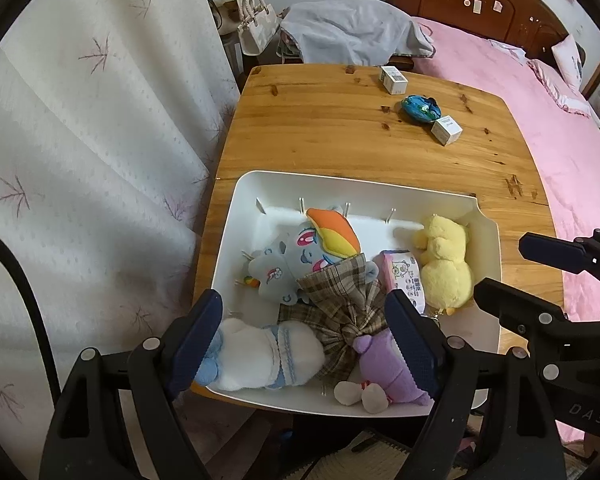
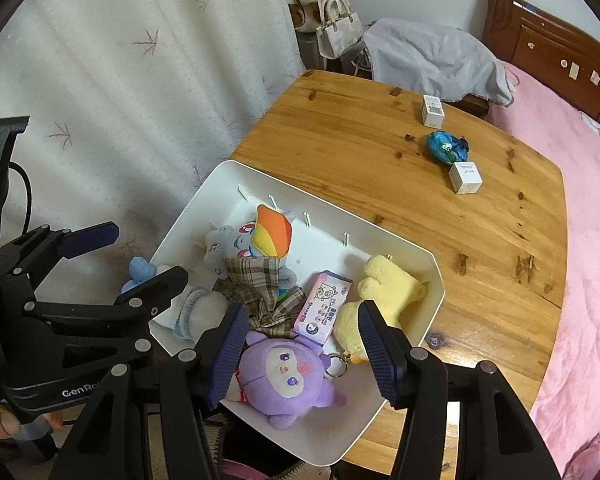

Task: Organize objects
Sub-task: 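Open both tools and move them back over the table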

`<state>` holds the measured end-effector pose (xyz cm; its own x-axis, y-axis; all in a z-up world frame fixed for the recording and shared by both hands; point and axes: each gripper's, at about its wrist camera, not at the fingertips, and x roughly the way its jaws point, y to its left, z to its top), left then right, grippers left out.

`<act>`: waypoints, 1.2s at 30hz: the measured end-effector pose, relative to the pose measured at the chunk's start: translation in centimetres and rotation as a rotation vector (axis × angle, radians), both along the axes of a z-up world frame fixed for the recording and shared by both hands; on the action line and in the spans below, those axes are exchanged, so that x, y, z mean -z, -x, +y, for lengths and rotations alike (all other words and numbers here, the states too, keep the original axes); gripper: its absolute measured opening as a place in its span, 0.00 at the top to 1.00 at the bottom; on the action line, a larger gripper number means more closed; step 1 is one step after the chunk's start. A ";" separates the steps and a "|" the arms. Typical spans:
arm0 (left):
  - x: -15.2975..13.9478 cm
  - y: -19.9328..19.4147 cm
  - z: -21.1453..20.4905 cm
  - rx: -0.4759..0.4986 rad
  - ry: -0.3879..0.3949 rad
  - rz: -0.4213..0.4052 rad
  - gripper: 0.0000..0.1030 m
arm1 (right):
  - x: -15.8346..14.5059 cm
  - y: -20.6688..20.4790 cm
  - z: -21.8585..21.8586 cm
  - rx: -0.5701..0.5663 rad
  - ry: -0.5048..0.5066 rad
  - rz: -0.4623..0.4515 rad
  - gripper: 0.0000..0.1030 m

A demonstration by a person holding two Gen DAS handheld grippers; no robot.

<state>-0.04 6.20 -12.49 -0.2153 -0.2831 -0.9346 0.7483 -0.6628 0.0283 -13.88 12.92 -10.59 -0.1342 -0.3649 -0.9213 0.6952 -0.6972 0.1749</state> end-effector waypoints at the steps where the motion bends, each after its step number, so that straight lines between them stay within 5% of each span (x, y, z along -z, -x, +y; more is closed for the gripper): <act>1: 0.0 0.0 -0.1 0.000 0.001 0.001 0.17 | 0.0 0.0 0.0 0.001 0.000 -0.001 0.44; 22: -1.0 2.4 -2.0 0.043 -0.003 0.012 0.17 | 0.2 1.6 0.1 0.063 0.003 0.000 0.43; 27: -2.6 4.6 -3.9 0.060 -0.037 0.065 0.15 | 0.3 3.2 1.0 0.125 0.021 -0.011 0.43; 36: -7.0 11.8 -7.1 0.188 0.018 0.120 0.10 | 0.6 7.1 2.6 0.224 0.014 0.004 0.43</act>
